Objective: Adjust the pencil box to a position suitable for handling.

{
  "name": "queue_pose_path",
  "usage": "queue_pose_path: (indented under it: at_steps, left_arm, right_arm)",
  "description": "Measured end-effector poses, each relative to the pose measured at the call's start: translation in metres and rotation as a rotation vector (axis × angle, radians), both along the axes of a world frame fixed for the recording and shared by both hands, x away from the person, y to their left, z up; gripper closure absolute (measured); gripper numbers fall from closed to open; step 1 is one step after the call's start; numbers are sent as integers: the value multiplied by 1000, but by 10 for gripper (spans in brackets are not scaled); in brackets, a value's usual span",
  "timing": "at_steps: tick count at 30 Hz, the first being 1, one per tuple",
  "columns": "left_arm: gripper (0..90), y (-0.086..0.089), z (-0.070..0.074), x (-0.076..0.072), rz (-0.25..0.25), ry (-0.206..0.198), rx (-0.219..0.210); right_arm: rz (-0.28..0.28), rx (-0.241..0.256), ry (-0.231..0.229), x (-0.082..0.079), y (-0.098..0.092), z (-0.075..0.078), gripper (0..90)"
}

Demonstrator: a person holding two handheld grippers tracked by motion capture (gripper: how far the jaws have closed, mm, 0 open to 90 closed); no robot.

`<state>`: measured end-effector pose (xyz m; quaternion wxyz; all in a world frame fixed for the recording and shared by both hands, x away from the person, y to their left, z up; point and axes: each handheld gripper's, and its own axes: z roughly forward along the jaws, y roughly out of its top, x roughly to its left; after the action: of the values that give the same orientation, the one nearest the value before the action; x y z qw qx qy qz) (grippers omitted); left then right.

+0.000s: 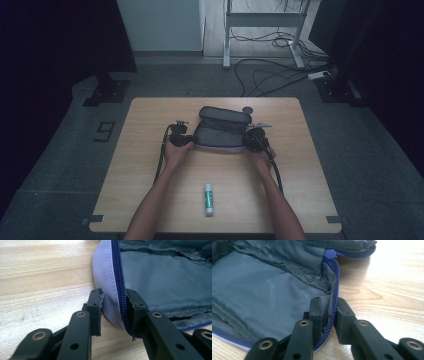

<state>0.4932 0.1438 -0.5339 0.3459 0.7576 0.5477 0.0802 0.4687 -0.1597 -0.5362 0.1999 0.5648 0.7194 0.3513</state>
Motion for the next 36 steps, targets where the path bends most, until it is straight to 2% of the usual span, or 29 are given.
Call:
queue_pose_path:
  at_steps: [5,11,20,36]
  left_arm:
    - [718,-1,1,1,2,6,12]
    - [752,-1,2,2,3,12,17]
    - [789,4,3,1,1,34,-16]
    - [815,6,26,-11,-16,-24,-33]
  right_arm:
    - [-7,-11,-5,0,1,0,846]
    - [-1,-5,-19,-2,0,3,858]
    - [9,-2,-71,-9,0,15,861]
    - [31,21,-163,-28,-2,43,863]
